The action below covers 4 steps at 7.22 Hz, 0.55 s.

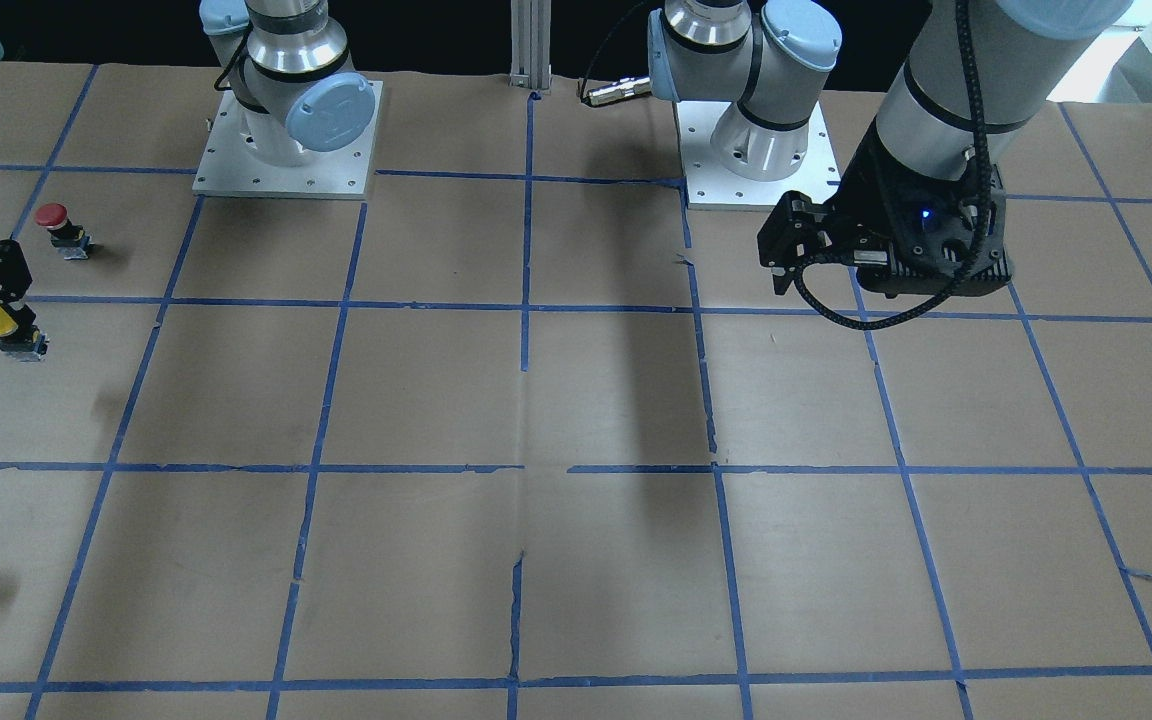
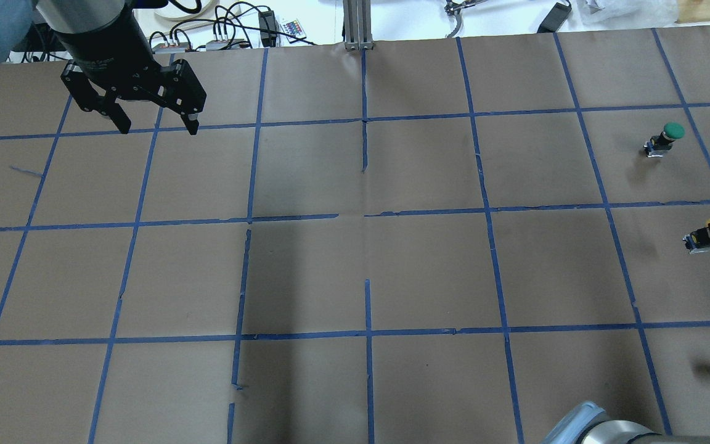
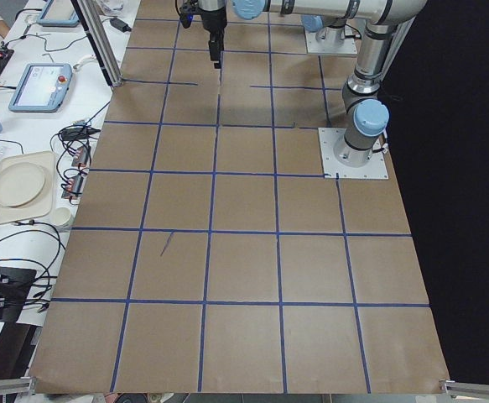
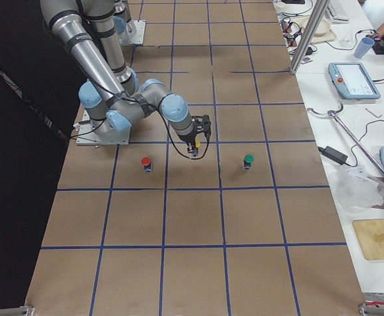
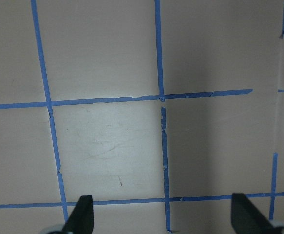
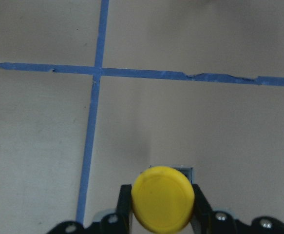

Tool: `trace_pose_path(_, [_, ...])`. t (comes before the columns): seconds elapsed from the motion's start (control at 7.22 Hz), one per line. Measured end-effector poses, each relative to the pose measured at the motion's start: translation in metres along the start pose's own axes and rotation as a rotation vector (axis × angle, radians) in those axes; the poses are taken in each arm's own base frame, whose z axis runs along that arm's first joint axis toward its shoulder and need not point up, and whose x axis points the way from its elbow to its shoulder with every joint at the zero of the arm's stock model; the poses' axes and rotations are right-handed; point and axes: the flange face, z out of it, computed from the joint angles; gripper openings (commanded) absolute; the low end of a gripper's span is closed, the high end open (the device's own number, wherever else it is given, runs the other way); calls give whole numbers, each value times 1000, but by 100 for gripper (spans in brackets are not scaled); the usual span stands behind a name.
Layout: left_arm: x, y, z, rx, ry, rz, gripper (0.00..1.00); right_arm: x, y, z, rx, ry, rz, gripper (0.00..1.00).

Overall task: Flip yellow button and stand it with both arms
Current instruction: 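Set the button upright on its base and open the right gripper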

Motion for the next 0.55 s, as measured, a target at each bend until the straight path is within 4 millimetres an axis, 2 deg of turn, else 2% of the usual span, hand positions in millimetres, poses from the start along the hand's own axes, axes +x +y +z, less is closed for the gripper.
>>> trace_pose_path(0.28, [-1,-4,2,12,-1,5,100,35,7,33,25,5,-13,7])
trace_pose_path(0.42, [-1,-5,1,17,-3,4,100,44,11,40,40,-1,-4,6])
trace_pose_path(0.55, [-2,-5,-2,23,-5,3,100,45,11,37,53,-2,-2,6])
